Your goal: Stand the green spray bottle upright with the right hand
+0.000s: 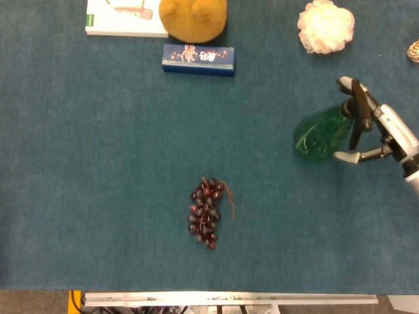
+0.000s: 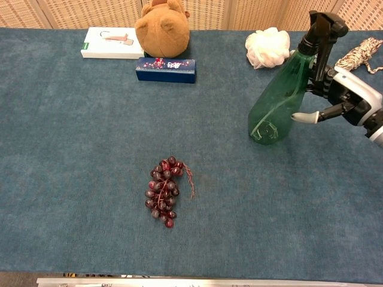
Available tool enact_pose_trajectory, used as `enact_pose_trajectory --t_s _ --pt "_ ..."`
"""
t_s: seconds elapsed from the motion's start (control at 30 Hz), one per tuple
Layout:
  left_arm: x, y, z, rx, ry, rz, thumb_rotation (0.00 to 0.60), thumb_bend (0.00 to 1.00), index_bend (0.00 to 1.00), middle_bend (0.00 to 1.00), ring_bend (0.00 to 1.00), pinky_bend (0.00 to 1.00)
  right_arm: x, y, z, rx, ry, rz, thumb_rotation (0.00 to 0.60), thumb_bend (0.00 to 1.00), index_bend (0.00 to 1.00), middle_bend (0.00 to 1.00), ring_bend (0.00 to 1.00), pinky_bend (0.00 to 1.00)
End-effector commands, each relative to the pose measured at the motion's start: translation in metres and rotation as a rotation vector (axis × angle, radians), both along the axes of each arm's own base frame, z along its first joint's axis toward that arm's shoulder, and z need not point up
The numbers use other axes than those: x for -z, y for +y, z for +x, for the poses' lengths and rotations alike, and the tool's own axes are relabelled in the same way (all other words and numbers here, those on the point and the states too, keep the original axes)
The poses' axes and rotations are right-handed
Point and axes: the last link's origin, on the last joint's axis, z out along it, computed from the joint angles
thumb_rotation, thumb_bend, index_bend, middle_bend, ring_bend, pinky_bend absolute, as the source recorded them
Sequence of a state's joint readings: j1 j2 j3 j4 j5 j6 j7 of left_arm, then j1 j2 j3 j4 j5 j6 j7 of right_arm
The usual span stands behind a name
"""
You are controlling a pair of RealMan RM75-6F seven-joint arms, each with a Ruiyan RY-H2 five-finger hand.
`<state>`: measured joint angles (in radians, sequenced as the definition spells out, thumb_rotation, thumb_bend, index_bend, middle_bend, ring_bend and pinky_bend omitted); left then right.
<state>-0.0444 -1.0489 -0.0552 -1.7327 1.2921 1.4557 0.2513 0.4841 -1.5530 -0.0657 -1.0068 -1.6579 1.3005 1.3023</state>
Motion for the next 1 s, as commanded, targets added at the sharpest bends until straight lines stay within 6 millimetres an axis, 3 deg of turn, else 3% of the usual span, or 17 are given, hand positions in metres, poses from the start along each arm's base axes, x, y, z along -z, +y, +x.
enact_pose_trajectory --t_s 0.03,0.37,0.6,0.7,0.8,1.0 --pt "0.001 0.000 0.000 0.001 0.001 -0.004 0.600 0.11 0.56 0.47 0.45 0.57 -0.017 0.007 0.000 -0.015 0.009 -0.039 0.600 0.00 0.00 0.05 0.05 0.26" --pt "0.005 0.000 0.002 0.005 0.004 -0.020 0.600 0.11 0.56 0.47 0.45 0.57 -0.073 0.031 -0.012 0.078 0.183 -0.177 0.600 0.00 0.00 0.05 0.05 0.26" --pt "0.007 0.000 0.002 0.008 0.005 -0.029 0.600 0.11 0.56 0.47 0.45 0.57 -0.123 0.058 -0.021 0.186 0.507 -0.194 0.600 0.00 0.00 0.05 0.03 0.23" --pt "0.007 0.000 0.003 0.013 0.002 -0.029 0.600 0.11 0.56 0.47 0.45 0.57 -0.144 0.073 -0.023 0.214 0.729 -0.215 0.600 0.00 0.00 0.05 0.03 0.23" --pt "0.007 0.001 0.004 0.025 -0.006 -0.026 0.600 0.11 0.56 0.47 0.45 0.57 -0.157 0.088 -0.022 0.258 0.927 -0.243 0.600 0.00 0.02 0.07 0.03 0.23" --pt "0.006 0.002 0.004 0.045 -0.027 -0.020 0.600 0.11 0.56 0.47 0.45 0.57 -0.160 0.110 -0.019 0.350 1.187 -0.346 0.600 0.00 0.09 0.13 0.03 0.23"
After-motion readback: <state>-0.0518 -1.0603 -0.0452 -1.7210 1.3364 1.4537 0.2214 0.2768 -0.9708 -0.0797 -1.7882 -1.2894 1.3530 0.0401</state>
